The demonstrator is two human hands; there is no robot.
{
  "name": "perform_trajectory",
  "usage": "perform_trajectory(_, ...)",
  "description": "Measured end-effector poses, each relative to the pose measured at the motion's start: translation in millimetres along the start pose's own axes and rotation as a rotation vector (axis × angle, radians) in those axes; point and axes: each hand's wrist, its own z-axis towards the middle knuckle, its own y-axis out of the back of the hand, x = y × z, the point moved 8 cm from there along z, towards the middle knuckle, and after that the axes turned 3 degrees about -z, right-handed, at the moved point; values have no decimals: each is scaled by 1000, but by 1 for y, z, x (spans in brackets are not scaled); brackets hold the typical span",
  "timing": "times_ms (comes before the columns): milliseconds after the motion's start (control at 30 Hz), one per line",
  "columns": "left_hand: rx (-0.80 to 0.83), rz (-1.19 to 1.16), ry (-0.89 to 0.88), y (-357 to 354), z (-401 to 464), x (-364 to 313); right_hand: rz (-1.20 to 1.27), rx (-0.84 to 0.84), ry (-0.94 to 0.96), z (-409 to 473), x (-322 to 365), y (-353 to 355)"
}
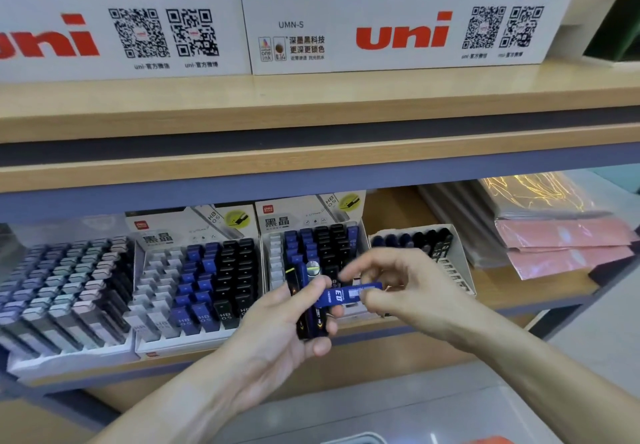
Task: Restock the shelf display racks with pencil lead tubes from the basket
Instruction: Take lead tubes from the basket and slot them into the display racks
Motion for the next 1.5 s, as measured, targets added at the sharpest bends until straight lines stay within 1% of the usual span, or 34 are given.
perform_trajectory(33, -5, 2, 7, 1, 0, 1, -50, 21, -5, 0, -2, -3)
perform_trajectory(100, -4, -6, 32, 2, 1, 4, -63, 30, -17, -1, -7, -4)
perform_trajectory(233, 36, -68, 86, -2, 3, 7, 73, 60, -58, -2, -16, -4)
perform_trajectory(333, 60, -112, 89, -4, 7, 6, 209, 82, -105, -3, -22, -4)
perform_trajectory(400, 66, -98, 101, -4, 10, 10, 257, 67, -102, -4, -22, 3)
perform_trajectory(467, 67, -81, 122, -4, 13, 16, 242, 14, -92, -3, -22, 17)
perform_trajectory(633, 62, 25, 104, -12, 21, 28, 105, -186, -136, 5, -45, 52)
perform_trajectory(700, 53, 69, 93, -15, 25, 30, 97, -203, -155, 7, -55, 58)
perform_trajectory(800, 41, 87, 89, -22, 32, 31, 21, -196, -165, 12, -64, 64)
perform_trajectory(900, 40, 56, 106, -29, 40, 36, -113, -273, -154, 17, -71, 77)
perform_trajectory(1067, 54, 10, 142, -43, 48, 44, -287, -370, -107, 23, -80, 95)
perform_trajectory(1200, 61, 6, 150, -48, 52, 48, -516, -443, -16, 27, -82, 97)
perform_trajectory(1400, 85, 8, 150, -52, 56, 53, -665, -484, 90, 32, -83, 95)
perform_trajectory(1500, 84, 14, 156, -52, 58, 56, -696, -473, 133, 34, -85, 91)
